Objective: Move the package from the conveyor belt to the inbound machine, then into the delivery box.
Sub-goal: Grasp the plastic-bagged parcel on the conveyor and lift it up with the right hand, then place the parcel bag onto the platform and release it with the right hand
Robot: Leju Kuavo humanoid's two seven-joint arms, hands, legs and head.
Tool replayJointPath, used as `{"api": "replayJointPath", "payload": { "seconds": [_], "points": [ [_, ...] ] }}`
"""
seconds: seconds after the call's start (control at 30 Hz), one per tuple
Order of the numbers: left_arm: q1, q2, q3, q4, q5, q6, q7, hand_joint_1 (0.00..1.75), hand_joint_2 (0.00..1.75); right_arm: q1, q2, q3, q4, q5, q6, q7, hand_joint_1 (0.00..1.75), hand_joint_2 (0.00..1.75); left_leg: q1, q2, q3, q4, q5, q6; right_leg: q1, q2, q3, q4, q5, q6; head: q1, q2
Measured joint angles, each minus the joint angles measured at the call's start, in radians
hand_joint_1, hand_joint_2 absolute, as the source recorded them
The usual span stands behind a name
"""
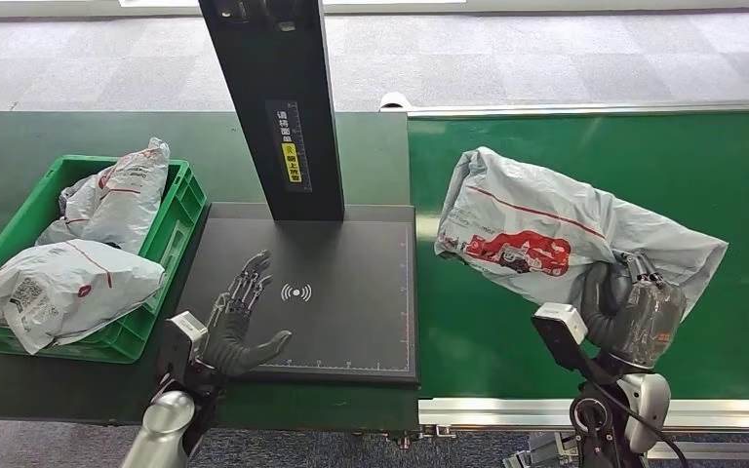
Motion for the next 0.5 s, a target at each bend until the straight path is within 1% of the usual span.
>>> {"api": "replayJointPath", "payload": {
  "seconds": [0.1,0.17,0.23,0.3,0.4,0.5],
  "points": [
    [-0.008,-0.003,0.0,0.002,0.008,0.01,0.0,0.0,1.75,0.011,0.041,-0.048,-0.072,-0.061,-0.014,-0.112,1.75,1.75,0.0,0.0,0.0,0.0,0.0,0.0,0.0,0.0,0.0,0.0,0.0,0.0,0.0,0.0],
    [-0.014,-0.005,0.0,0.006,0.014,0.017,0.0,0.0,1.75,0.02,0.066,-0.075,-0.119,-0.133,-0.016,-0.155,1.75,1.75,0.0,0.0,0.0,0.0,0.0,0.0,0.0,0.0,0.0,0.0,0.0,0.0,0.0,0.0],
    [-0.017,-0.006,0.0,0.009,0.02,0.024,0.0,0.0,1.75,0.027,0.076,-0.083,-0.146,-0.186,-0.016,-0.164,1.75,1.75,0.0,0.001,-0.001,0.0,0.0,0.0,0.0,0.0,0.0,0.0,0.0,0.0,0.0,0.0],
    [-0.018,-0.006,0.0,0.01,0.023,0.029,0.0,0.0,1.75,0.031,0.078,-0.085,-0.16,-0.207,-0.017,-0.166,1.75,1.75,0.0,0.002,-0.001,0.0,0.0,0.0,0.0,0.001,-0.001,0.0,0.0,0.0,0.0,0.0],
    [-0.018,-0.006,0.0,0.011,0.026,0.032,-0.002,0.0,1.75,0.035,0.081,-0.083,-0.173,-0.206,-0.017,-0.166,1.75,1.75,0.0,0.002,-0.001,0.0,0.0,0.0,0.0,0.001,0.0,0.0,0.0,0.0,0.0,0.0],
    [-0.019,-0.006,0.0,0.011,0.03,0.037,-0.006,0.0,1.75,0.034,0.074,-0.052,-0.169,-0.172,-0.017,-0.158,1.75,1.75,0.0,0.002,0.0,0.0,0.0,0.0,0.0,0.001,0.0,0.0,0.0,0.0,0.0,0.0]
  ]
}}
